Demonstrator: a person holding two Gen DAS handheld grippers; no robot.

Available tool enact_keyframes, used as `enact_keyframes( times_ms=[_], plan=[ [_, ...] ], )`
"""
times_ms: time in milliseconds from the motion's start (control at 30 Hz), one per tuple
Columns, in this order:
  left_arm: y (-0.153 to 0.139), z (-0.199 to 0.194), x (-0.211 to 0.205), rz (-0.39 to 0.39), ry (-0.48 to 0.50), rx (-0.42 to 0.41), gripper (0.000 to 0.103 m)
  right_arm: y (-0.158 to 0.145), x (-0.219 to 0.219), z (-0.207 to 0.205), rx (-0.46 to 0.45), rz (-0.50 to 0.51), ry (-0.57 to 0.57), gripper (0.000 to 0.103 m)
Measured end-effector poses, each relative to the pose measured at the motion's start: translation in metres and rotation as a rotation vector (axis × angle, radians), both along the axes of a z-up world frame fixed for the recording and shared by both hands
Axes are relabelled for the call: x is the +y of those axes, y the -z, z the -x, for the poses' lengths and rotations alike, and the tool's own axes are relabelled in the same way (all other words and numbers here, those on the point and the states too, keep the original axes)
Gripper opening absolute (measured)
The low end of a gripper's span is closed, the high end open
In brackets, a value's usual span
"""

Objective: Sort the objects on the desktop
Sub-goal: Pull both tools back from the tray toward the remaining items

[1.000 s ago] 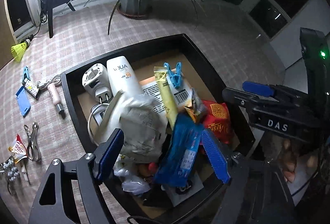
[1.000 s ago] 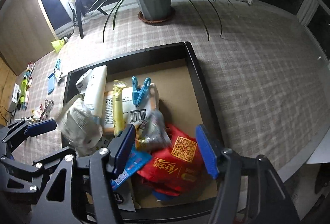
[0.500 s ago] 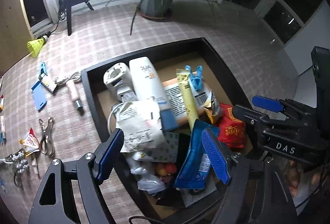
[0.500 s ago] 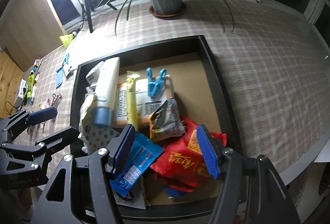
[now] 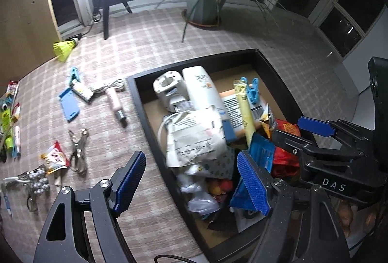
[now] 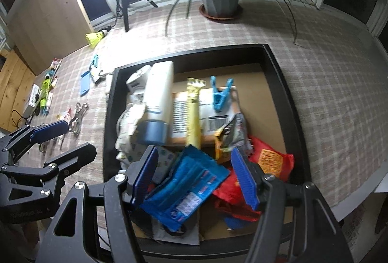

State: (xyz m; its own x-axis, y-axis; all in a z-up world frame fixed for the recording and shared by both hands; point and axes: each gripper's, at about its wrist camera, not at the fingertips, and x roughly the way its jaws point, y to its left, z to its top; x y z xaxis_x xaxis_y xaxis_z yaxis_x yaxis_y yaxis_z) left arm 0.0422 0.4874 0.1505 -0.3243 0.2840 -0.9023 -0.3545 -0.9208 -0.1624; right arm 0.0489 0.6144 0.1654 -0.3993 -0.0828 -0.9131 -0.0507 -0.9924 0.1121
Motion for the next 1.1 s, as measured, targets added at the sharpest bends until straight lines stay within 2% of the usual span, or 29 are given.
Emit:
enact_keyframes(
  times_ms=[267, 533, 867, 1100],
  plan=[
    [-0.006, -0.003, -0.04, 0.001, -0.004, 0.014, 0.076, -0.006, -0.045, 0.002, 0.02, 0.008, -0.021, 0.065],
    [-0.011, -0.003, -0.099, 0.002, -0.031, 0.032, 0.077, -0.01, -0.107, 0.008, 0.033, -0.002, -0.051, 0.065],
    [-0.004, -0.001, -0.197, -0.013, -0.129, 0.008, 0.077, -0.005, -0.201, 0.013, 0.018, 0.0, -0.115, 0.065],
    [0.0, -0.002, -0.252, -0.026, -0.202, 0.007, 0.077, 0.0, -0.249, 0.012, 0.008, -0.006, -0.16, 0.065]
  ],
)
